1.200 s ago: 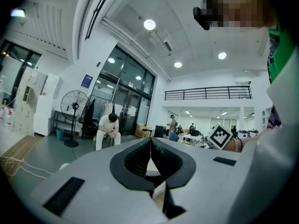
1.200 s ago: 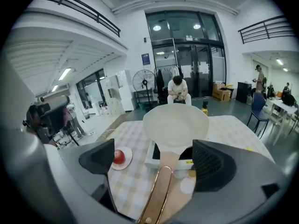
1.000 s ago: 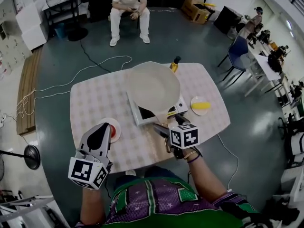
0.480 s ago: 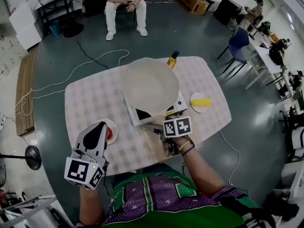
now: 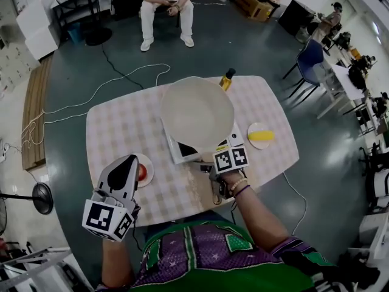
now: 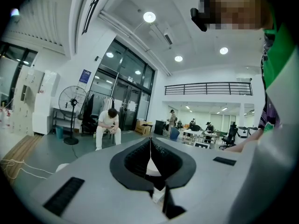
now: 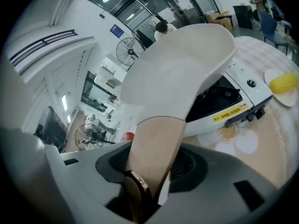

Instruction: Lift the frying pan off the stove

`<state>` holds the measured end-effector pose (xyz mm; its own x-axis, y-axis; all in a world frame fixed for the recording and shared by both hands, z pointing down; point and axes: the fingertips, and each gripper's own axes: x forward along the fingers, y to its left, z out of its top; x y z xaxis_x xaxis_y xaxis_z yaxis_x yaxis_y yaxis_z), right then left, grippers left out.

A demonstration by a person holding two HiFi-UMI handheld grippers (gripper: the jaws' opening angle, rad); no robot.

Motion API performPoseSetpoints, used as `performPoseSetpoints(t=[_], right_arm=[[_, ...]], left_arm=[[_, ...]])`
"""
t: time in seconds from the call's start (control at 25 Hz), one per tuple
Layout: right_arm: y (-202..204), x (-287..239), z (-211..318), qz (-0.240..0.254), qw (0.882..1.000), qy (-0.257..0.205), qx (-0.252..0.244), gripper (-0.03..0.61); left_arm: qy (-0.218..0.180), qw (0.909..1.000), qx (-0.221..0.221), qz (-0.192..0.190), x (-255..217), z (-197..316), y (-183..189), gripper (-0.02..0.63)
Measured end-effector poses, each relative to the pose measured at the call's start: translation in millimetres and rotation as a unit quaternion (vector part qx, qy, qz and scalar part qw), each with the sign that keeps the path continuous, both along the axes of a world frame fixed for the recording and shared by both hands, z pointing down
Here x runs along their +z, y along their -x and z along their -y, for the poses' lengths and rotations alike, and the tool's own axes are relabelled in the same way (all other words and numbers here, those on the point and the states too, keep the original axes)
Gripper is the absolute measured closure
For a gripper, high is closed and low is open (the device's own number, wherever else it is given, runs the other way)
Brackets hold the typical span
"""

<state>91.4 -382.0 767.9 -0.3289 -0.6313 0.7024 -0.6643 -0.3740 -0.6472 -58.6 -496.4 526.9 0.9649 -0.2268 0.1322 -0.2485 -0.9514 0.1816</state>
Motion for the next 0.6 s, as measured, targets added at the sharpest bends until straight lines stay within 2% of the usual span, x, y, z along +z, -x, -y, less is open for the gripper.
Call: performPoseSetpoints(t=[0.2,0.44,0.6], right_arm=[[-4,1,-2,0.025,0.999,-0.016,0.020,0.420],[-4,5,-3,0.011,0.999,-0.030,0.027,0.431],[-1,5,-10,-0.001,0.999,-0.033,0.031,0.433]], left_arm=[[0.002,1.0000,-0.001,0.000,0,0,3,0.591],[-0.005,1.0000,0.001,0.003,2,-6,11,0.591],[-0.010,0.9998,-0.015,0.008,-3,-8,27,0.591]])
